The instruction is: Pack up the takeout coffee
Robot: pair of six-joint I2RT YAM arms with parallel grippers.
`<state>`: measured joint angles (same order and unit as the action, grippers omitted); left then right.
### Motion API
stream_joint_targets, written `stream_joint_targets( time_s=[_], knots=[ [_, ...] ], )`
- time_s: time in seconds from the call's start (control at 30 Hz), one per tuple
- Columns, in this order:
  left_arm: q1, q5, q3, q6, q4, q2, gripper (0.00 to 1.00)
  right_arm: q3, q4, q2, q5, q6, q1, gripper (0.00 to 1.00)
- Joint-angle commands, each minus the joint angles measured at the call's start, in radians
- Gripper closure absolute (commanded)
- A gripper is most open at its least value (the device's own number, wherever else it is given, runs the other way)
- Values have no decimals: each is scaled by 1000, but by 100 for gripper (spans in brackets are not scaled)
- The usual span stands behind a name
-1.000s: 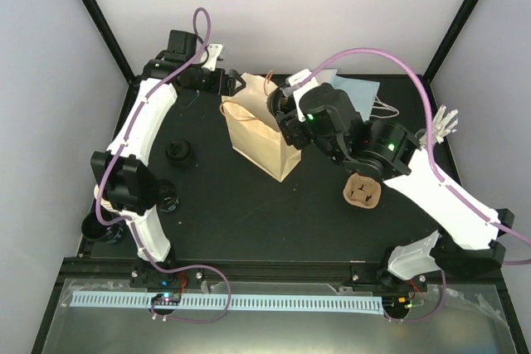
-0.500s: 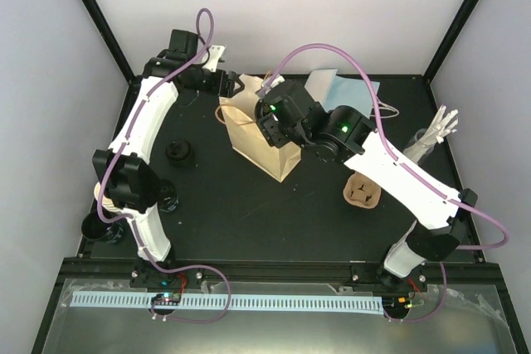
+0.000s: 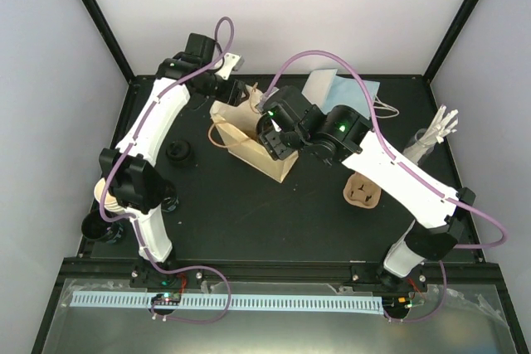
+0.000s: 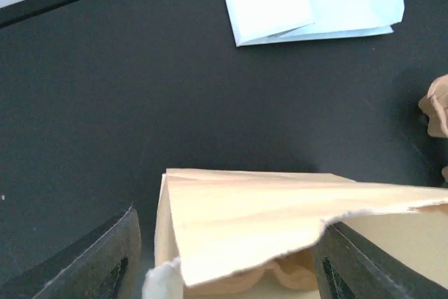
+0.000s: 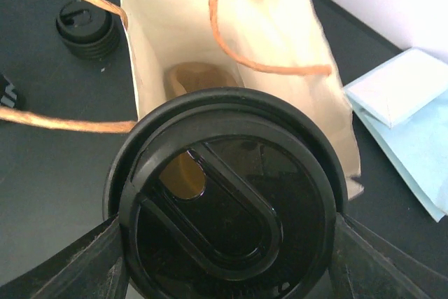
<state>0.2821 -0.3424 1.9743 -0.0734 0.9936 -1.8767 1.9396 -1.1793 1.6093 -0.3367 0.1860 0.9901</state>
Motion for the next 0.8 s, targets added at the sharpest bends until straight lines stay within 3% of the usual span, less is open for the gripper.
stream_joint_targets(
  time_s=[0.0,0.2,0.43,0.57,0.7,0.77],
  knots=[
    [7,46,39,-12,55,24,33,31,-86,-24,48,3,-5,38],
    [29,62,-59,26,29,114,33,-16,-112,-65,96,-18,-4,38],
    [31,57,-211,73,-18,247,24,-64,-127,-106,162,-40,-3,39],
    [31,93,-284,101,-20,336,17,-88,-140,-126,187,-38,7,39],
    [31,97,-369,127,-46,448,2,-125,-146,-144,174,-29,30,39],
    [31,131,-401,148,-44,497,1,-148,-145,-158,172,-26,43,39]
  ],
)
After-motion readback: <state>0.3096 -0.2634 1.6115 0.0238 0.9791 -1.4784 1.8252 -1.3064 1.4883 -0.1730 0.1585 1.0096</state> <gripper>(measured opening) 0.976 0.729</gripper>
